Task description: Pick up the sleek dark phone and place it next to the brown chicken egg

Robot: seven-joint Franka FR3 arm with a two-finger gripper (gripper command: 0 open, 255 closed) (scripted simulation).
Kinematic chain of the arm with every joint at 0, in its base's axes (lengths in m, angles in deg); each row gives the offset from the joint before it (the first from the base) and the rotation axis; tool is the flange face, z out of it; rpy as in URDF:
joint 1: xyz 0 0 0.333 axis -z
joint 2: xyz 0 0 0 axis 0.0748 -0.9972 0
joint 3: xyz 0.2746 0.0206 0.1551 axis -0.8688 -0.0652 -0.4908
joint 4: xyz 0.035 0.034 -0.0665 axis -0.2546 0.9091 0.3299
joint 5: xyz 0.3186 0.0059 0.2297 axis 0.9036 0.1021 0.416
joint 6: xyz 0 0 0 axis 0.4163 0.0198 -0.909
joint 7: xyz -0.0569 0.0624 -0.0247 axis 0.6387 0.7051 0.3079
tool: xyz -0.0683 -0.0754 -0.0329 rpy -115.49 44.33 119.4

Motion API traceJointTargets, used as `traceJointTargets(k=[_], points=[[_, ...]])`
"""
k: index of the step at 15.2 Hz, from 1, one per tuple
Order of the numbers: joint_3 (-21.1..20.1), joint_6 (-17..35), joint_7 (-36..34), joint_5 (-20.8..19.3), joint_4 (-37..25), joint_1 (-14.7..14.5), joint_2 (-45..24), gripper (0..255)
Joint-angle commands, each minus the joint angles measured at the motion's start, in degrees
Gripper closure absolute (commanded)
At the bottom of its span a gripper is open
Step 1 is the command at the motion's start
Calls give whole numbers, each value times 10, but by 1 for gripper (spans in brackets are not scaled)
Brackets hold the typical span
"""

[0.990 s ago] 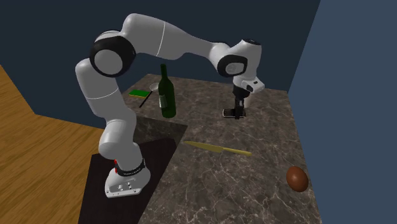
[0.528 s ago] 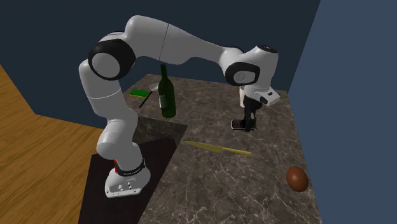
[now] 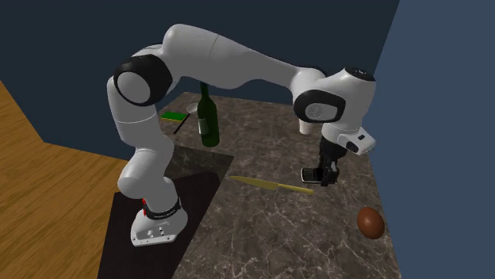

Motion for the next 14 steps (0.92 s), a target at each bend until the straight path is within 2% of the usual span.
traceJointTargets(k=[1,6,11,14], points=[[12,-8,25,1,-24,13,-18,255],[37,-29,85,6,-96,48,-72,255],[57,-61,142,17,-194,86,-142,255],[56,-39,143,17,-174,86,-144,255]])
